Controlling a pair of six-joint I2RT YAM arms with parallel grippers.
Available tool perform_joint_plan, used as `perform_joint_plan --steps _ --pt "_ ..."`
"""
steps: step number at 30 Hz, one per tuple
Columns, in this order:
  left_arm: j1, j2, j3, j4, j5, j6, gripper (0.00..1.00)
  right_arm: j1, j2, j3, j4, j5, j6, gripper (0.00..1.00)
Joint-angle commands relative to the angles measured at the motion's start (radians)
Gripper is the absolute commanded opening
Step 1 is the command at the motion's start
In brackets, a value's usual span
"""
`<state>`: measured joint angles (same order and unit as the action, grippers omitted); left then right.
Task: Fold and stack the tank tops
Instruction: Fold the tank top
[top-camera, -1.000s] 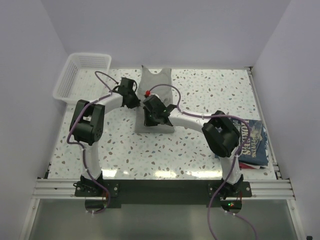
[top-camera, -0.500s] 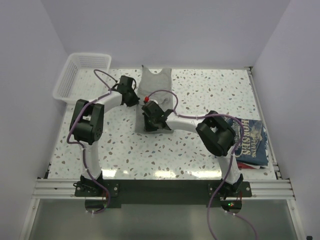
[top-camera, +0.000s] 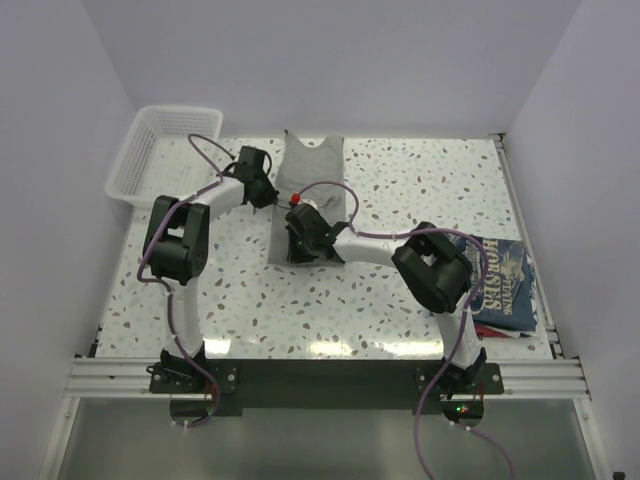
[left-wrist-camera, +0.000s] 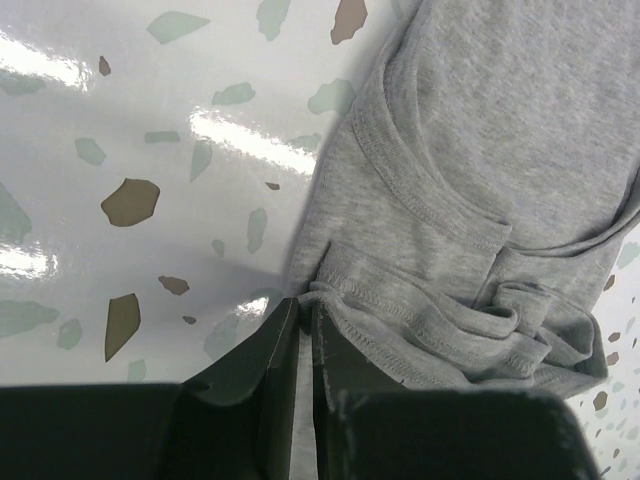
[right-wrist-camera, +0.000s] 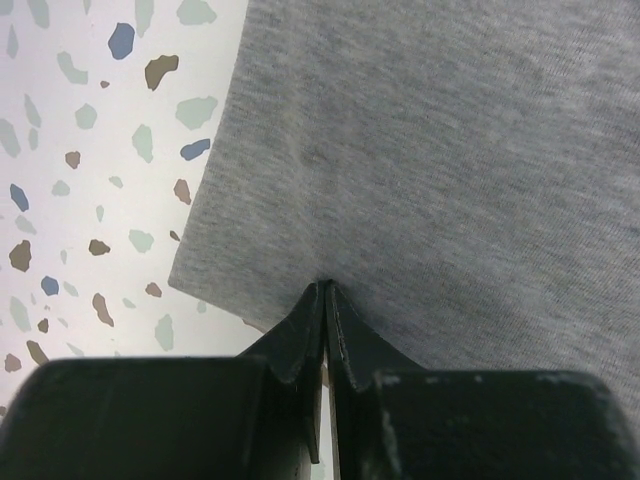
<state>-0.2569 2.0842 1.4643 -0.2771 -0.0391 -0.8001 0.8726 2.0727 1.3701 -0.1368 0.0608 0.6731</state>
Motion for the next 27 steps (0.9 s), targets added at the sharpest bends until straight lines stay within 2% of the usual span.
perform_joint_plan --steps 1,10,24,27 --pt "0.013 0.005 0.042 0.024 -0.021 0.030 0.16 0.016 0.007 -0.046 -0.066 0.002 0.006 0.04" --pt "0.018 0.023 0.044 0.035 -0.018 0.035 0.15 0.017 0.010 -0.049 -0.064 -0.001 0.010 0.02" --pt "0.027 0.042 0.094 0.042 -0.019 0.044 0.00 0.019 0.012 -0.068 -0.064 0.001 0.013 0.00" --pt "0.028 0.056 0.120 0.036 -0.018 0.056 0.00 0.020 0.010 -0.077 -0.063 -0.001 0.014 0.00"
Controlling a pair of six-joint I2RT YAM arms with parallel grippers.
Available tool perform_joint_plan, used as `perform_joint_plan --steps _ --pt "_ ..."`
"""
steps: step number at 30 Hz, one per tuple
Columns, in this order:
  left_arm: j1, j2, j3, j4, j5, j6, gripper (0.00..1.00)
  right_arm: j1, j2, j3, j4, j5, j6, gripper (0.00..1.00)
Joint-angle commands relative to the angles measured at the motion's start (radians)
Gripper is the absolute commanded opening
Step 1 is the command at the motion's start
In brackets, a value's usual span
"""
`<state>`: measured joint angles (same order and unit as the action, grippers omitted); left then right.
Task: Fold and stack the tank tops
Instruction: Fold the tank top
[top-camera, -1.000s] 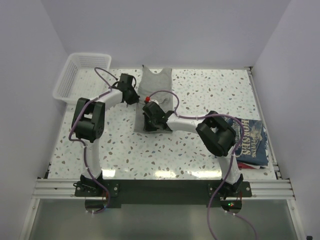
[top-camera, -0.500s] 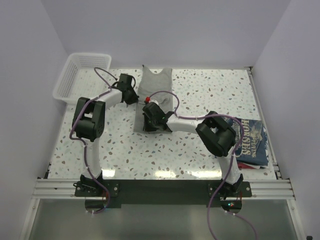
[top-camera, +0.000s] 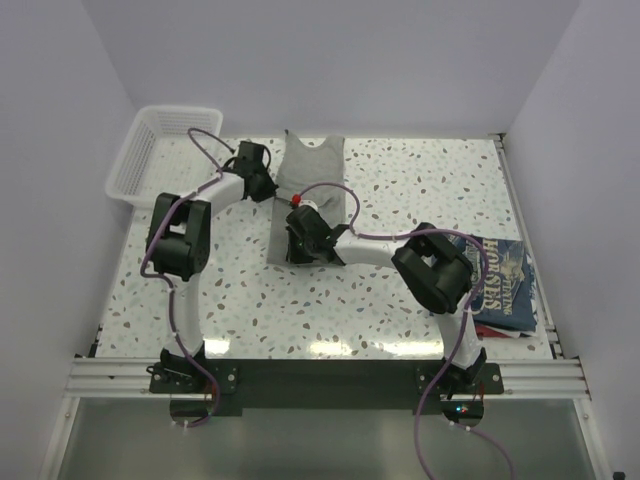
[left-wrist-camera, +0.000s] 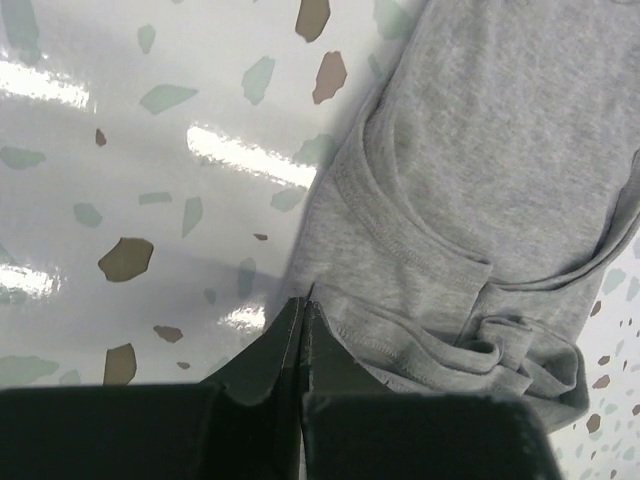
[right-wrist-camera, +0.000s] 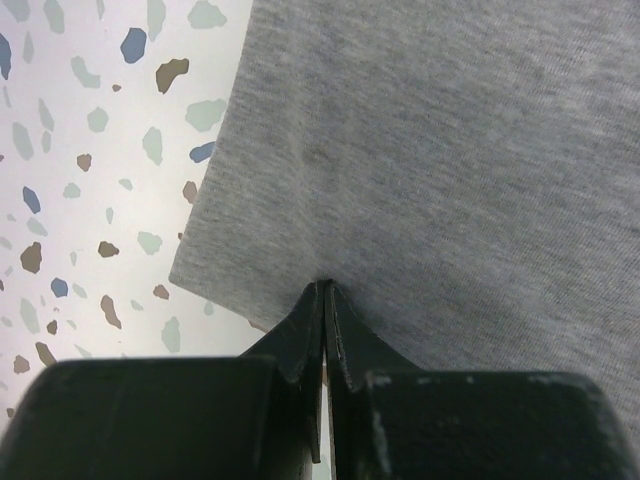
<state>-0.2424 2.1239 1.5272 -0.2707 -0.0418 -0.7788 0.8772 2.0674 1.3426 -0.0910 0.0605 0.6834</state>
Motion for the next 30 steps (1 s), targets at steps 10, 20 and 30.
perform_joint_plan --steps 10,20,30 --pt "0.023 0.076 0.132 0.002 -0.021 0.053 0.00 0.017 0.011 -0.074 -0.104 -0.005 0.005 0.00" --pt "0.034 0.122 0.188 0.008 -0.009 0.079 0.09 0.016 -0.003 -0.097 -0.096 -0.004 0.007 0.00" --pt "0.043 0.045 0.183 0.065 0.005 0.108 0.32 0.008 -0.047 -0.051 -0.124 0.027 0.002 0.09"
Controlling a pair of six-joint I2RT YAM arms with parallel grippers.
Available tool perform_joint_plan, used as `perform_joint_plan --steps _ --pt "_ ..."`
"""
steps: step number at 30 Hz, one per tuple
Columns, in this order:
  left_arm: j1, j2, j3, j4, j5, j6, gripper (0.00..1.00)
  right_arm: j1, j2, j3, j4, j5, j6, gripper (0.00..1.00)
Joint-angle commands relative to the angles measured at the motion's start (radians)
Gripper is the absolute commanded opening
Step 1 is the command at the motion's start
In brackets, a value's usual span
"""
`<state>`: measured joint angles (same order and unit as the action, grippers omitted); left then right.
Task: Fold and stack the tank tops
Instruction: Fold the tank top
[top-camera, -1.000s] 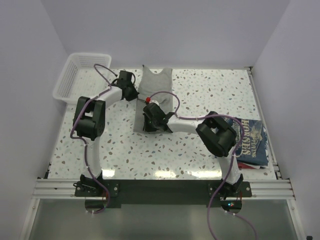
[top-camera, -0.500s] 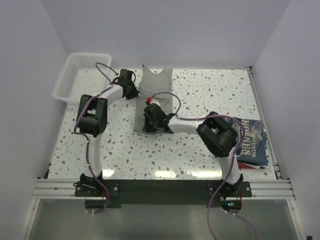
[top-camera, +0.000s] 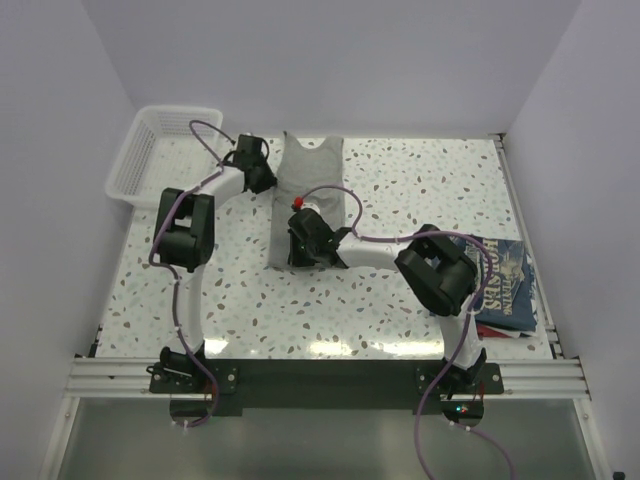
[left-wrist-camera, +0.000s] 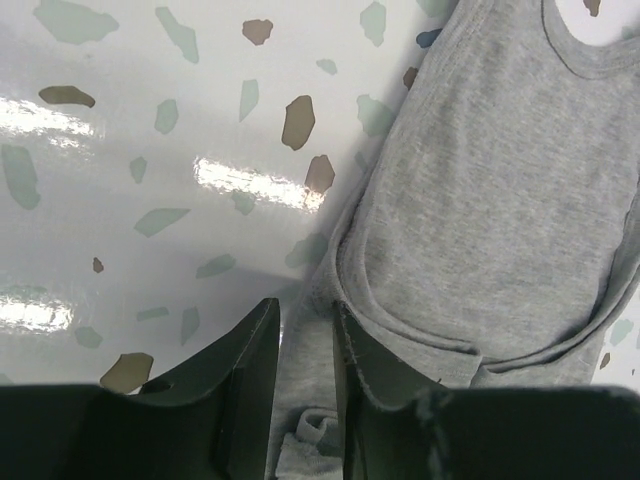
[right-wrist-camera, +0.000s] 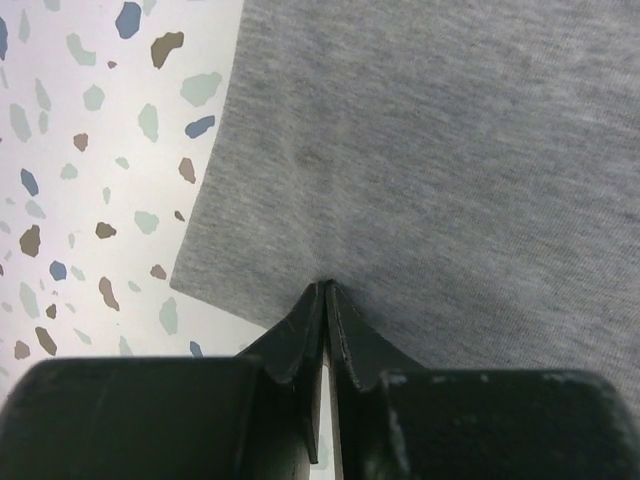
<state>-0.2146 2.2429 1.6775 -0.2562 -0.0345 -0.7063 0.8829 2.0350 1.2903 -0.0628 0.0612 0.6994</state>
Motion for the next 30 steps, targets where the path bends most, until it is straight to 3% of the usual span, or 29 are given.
perform_joint_plan --steps 1,4,8,15,17,22,30 --pt "0.017 -0.091 0.027 0.037 -0.010 0.037 0.33 -0.002 -0.022 0.039 -0.160 0.029 -0.018 0.11" --pt "0.015 -0.169 -0.002 -0.003 -0.060 0.039 0.39 -0.041 -0.047 0.122 -0.204 0.031 -0.037 0.21" --pt "0.015 -0.293 -0.117 -0.022 -0.094 0.010 0.40 -0.130 -0.079 0.176 -0.236 0.031 -0.043 0.22" --pt "-0.057 -0.528 -0.490 0.119 -0.010 -0.051 0.23 -0.277 0.016 0.292 -0.299 0.046 -0.130 0.17" --pt "-0.101 -0.545 -0.536 0.136 0.016 -0.080 0.16 -0.306 0.040 0.306 -0.293 0.058 -0.147 0.15" --pt "-0.216 -0.528 -0.624 0.184 0.016 -0.117 0.10 -0.335 0.129 0.400 -0.295 0.080 -0.192 0.15" --pt "-0.236 -0.465 -0.722 0.189 -0.025 -0.177 0.08 -0.375 0.257 0.563 -0.354 0.143 -0.218 0.15"
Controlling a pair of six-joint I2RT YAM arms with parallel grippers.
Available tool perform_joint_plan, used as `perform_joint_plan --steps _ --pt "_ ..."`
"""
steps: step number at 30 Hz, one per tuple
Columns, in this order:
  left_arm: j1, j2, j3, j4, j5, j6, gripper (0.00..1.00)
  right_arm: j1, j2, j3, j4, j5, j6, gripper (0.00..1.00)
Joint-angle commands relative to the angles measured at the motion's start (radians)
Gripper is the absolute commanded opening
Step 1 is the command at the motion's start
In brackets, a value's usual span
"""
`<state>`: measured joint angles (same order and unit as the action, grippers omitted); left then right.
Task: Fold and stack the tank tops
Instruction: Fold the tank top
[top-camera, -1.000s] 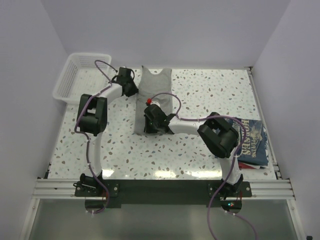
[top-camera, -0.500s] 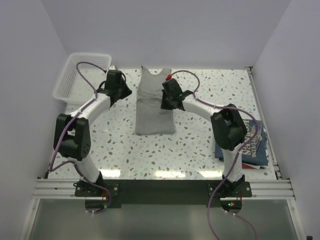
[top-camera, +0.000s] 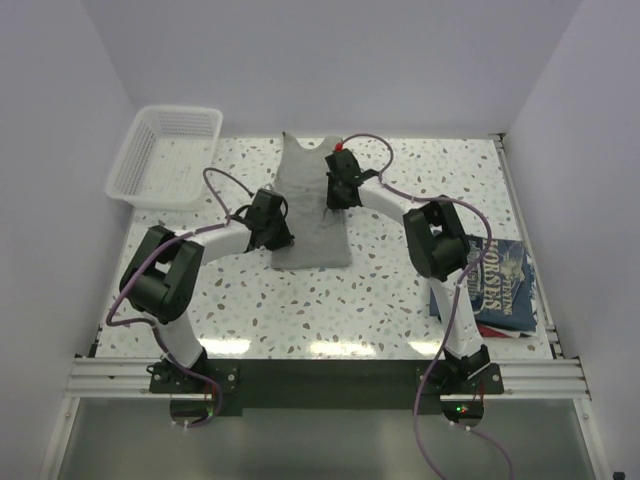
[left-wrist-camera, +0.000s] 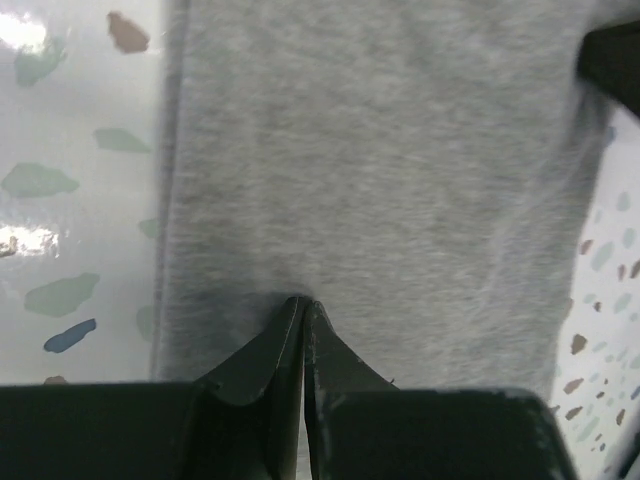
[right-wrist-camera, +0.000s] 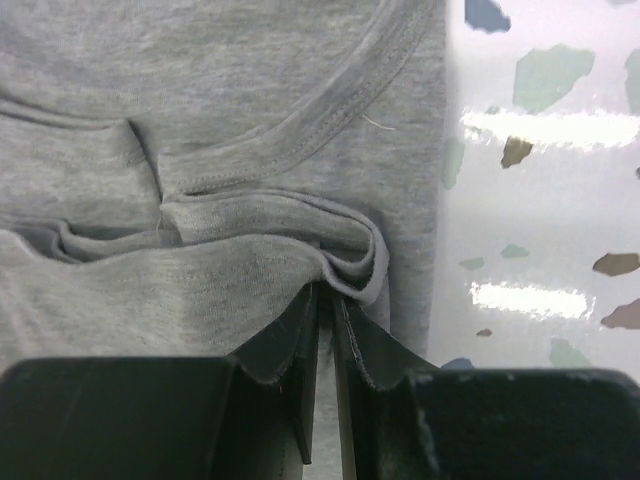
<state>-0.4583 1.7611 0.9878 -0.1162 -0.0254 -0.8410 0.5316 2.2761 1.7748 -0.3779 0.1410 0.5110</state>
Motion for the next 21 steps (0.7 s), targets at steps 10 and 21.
perform_joint_plan --steps 10,21 --pt "0.007 0.043 -0.100 0.059 -0.050 -0.061 0.10 -0.048 0.016 0.046 -0.082 0.163 0.004 0.15" --pt "0.007 -0.003 -0.048 0.070 -0.015 0.009 0.20 -0.051 -0.167 -0.047 -0.023 0.134 -0.026 0.43"
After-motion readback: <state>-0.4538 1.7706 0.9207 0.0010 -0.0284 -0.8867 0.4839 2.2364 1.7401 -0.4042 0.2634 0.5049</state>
